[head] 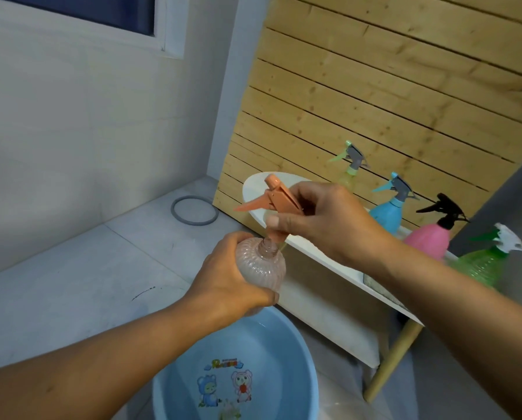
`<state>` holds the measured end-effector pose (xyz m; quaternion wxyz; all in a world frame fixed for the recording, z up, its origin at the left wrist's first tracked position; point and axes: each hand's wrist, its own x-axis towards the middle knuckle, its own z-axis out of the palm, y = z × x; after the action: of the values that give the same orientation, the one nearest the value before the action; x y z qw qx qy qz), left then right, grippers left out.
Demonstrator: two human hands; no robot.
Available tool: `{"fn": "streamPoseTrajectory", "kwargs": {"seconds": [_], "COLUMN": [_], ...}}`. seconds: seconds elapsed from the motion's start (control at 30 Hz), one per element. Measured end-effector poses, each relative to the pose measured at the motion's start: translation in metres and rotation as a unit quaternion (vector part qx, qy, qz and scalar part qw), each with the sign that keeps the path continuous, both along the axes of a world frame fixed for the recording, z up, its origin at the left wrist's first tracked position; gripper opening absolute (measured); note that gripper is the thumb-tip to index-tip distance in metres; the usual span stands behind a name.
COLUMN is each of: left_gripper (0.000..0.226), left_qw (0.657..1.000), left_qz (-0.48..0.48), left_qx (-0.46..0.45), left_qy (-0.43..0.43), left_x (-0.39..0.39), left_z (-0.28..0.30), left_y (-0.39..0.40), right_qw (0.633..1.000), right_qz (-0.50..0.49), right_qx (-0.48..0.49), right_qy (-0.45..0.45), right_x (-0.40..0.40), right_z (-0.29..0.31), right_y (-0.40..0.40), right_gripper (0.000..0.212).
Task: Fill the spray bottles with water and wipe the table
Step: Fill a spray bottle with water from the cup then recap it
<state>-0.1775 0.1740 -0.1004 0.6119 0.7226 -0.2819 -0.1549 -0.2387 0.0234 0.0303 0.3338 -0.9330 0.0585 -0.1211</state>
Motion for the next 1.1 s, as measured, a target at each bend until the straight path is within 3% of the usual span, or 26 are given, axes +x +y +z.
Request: {"fn": "streamPoseTrajectory", "kwargs": {"seconds": [0.2,0.57,0.7,0.87,1.1], "left_gripper": [0.084,0.088,0.083,0.084,0.087], "left_qw": [0.999,0.997,0.998,0.999,0.999], "left_qz": [-0.03,-0.072,-0.06,-0.03,-0.004], "left_qx": [-0.015,-0.017,-0.016,-0.003,-0.004], "left_qy": [0.01,-0.003,0.02,0.038,0.032], "left_x": [-0.005,-0.008,-0.009,-0.012,-0.02], "left_z": [0.003,0.008,0.008,0.007,0.005], "left_y": [-0.004,-0.003,-0.003,-0.008,-0.021], "right_qw": [0.993,0.99,0.995,0.993,0.971], "right_qz": [0.083,0.125,0.09,-0.003,-0.068], "right_qx": [0.035,0.042,0.039,0.065,0.169], "right_qy": [0.072,0.049,-0.006,-0.101,-0.157], "right_x": [-0.009,-0.021,-0.023,-0.03,-0.027], "right_z": [-0.005,-0.015,-0.029,-0.059,-0.081], "right_y": [-0.016,-0.029,-0.023,-0.012,-0.006], "right_gripper": [0.021,0.029,0.034,0.013,0.035]}}
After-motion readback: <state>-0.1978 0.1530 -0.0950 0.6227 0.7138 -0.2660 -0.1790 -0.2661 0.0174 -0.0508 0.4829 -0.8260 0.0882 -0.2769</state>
